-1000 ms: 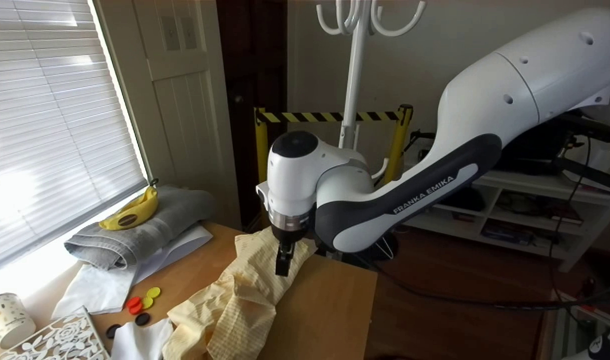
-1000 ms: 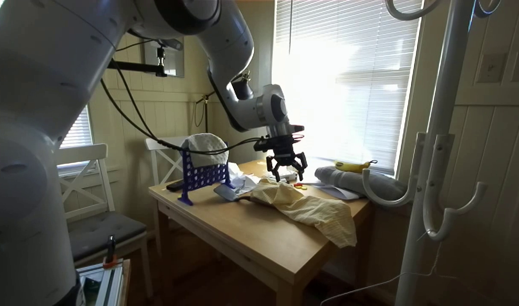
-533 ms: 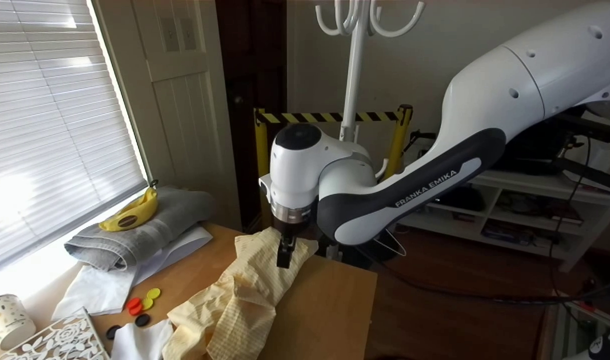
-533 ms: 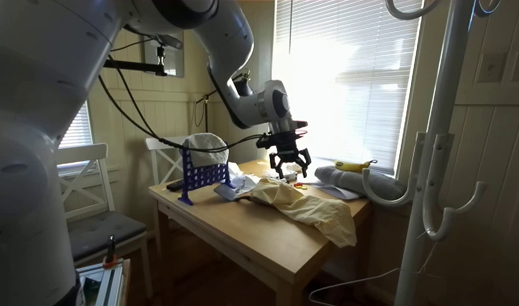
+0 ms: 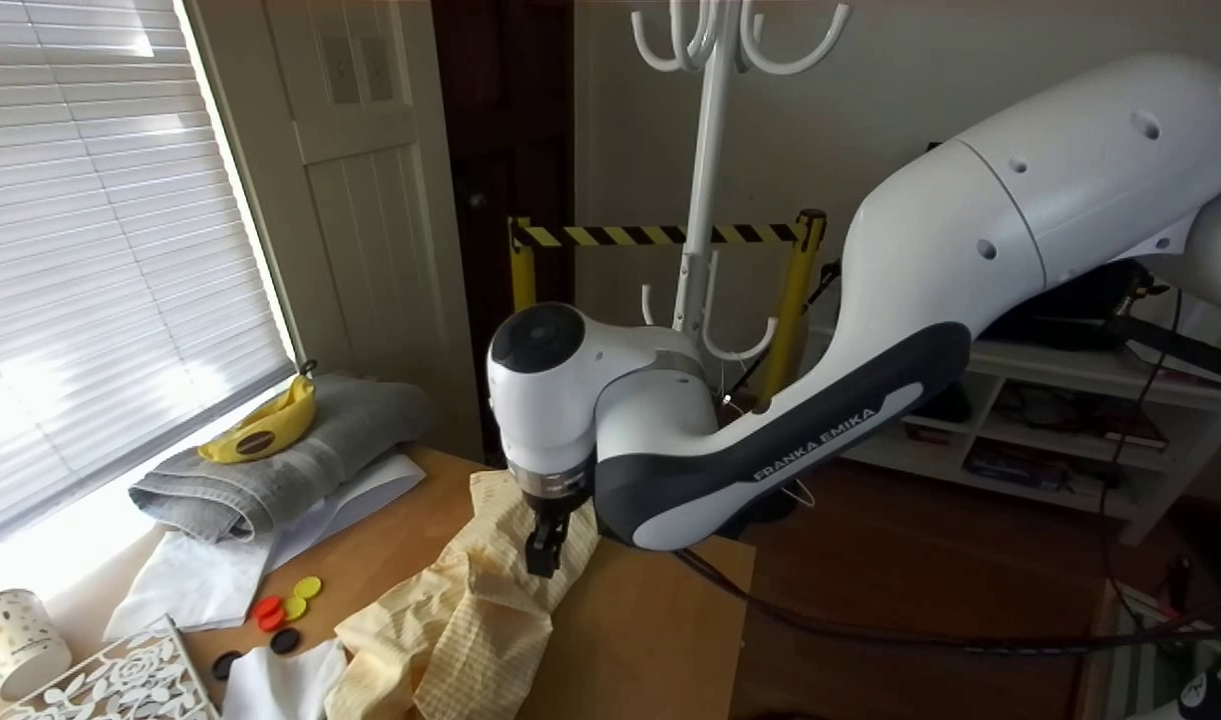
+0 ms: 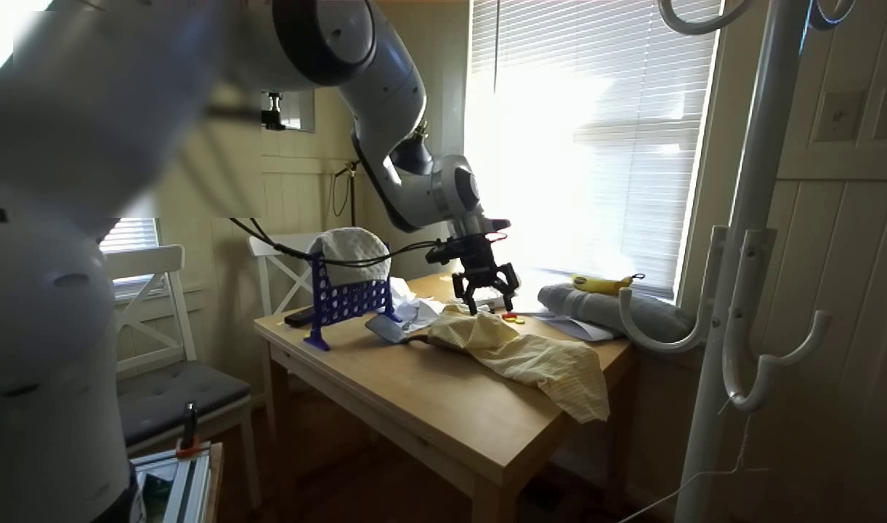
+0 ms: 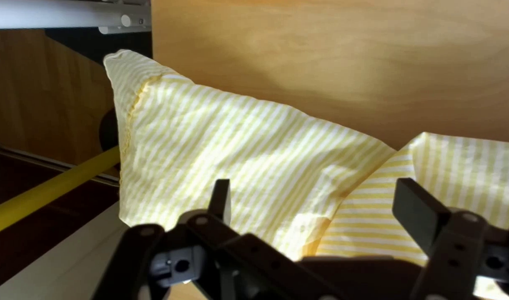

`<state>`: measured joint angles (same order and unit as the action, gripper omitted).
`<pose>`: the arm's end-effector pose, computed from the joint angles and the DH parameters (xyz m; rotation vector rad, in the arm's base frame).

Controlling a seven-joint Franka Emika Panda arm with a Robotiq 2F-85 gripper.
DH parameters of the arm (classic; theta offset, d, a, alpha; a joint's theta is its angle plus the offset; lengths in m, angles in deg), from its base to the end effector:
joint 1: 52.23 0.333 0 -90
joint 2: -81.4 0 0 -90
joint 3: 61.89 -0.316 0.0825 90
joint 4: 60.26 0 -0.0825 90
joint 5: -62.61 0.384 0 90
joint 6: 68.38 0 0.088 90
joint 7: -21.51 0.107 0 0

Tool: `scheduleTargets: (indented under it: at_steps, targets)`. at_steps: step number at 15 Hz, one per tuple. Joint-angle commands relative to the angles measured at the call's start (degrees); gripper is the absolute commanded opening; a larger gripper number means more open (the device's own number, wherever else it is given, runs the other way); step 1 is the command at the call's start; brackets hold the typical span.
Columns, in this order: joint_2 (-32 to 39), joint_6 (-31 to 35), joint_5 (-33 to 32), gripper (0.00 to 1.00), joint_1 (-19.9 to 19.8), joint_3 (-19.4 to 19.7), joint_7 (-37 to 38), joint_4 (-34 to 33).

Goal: Hang the towel on the white stand.

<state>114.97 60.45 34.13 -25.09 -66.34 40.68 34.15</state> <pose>0.5969 0.3437 0.2768 2.7349 0.7198 0.2378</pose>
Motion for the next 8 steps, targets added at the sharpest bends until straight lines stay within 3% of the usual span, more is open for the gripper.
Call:
scheduleTargets:
  at_steps: [1, 8]
  targets:
    - [7.3, -1.1, -2.3, 1.00, 3.0, 1.6, 1.0, -8.7]
    - [15.5, -1.1, -4.2, 1.00, 7.2, 4.2, -0.4, -21.0]
